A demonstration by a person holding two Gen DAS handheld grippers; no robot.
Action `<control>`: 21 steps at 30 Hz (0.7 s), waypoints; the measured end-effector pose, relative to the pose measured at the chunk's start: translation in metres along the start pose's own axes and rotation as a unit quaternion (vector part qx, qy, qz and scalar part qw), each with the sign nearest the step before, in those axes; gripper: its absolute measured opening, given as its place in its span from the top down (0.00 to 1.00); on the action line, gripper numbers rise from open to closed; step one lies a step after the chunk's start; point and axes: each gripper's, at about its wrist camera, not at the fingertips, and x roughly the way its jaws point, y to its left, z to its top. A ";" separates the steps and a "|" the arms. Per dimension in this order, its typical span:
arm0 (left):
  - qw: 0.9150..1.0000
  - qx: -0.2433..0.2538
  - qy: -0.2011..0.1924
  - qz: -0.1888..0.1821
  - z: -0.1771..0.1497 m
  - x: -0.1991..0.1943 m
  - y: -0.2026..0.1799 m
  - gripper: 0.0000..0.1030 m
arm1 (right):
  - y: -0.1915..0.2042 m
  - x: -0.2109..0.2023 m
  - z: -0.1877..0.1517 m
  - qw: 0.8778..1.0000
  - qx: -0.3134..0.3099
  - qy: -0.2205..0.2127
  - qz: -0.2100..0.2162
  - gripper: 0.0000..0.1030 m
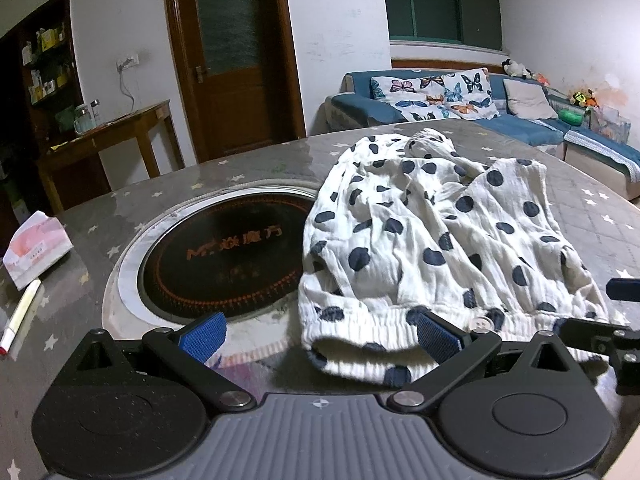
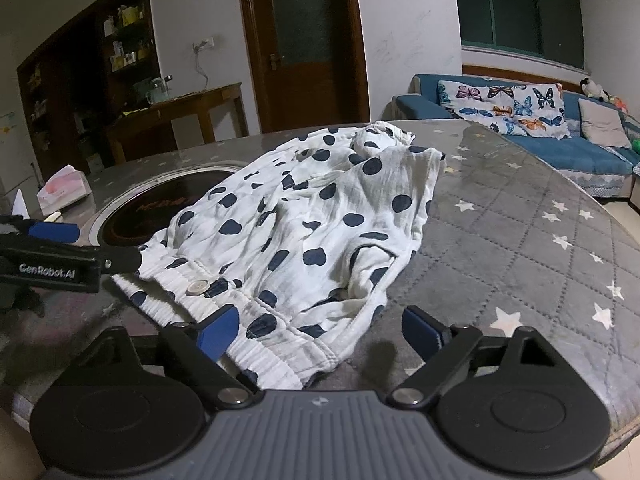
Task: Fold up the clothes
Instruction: 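Move both grippers toward the waistband of the polka-dot pants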
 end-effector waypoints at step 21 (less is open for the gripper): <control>0.999 0.004 0.029 -0.024 0.015 0.036 0.010 0.13 | -0.006 0.015 0.007 1.000 0.019 0.018 0.014 0.31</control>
